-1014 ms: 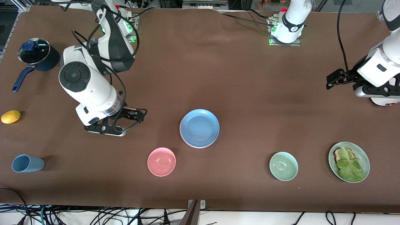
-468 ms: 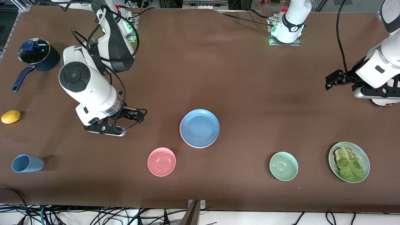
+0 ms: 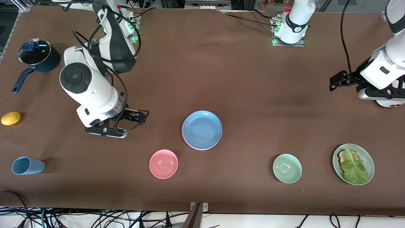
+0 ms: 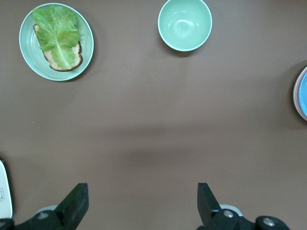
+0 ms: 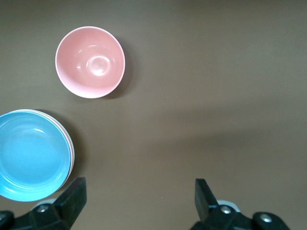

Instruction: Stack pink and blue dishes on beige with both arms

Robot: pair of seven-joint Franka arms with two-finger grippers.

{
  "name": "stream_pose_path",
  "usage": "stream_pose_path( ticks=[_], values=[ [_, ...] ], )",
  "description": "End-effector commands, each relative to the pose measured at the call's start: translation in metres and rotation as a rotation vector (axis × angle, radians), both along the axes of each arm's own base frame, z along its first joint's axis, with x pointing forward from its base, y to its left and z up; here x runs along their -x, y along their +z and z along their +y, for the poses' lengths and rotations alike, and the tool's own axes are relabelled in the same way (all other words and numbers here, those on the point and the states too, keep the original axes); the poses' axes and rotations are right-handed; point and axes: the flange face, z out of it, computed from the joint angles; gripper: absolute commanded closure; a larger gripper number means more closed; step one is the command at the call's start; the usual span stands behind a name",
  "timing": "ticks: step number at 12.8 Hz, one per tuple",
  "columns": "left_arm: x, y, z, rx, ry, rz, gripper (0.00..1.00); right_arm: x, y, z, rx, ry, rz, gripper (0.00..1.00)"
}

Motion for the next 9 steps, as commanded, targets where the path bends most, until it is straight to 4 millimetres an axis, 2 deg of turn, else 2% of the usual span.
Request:
stream_pose_path(
  ticks=[1, 9],
  values=[
    [-0.0006, 0.0033, -0.0021, -0.021, -0.024, -0.01, 0.0, 0.0043, 0.0043, 0.0026, 0.001, 0.002, 0.002, 0.0],
    [-0.0006, 0.0033, -0.0021, -0.021, -0.024, -0.01, 0.0, 0.0032, 0.0062, 0.0045, -0.009, 0.01, -0.007, 0.0]
  ],
)
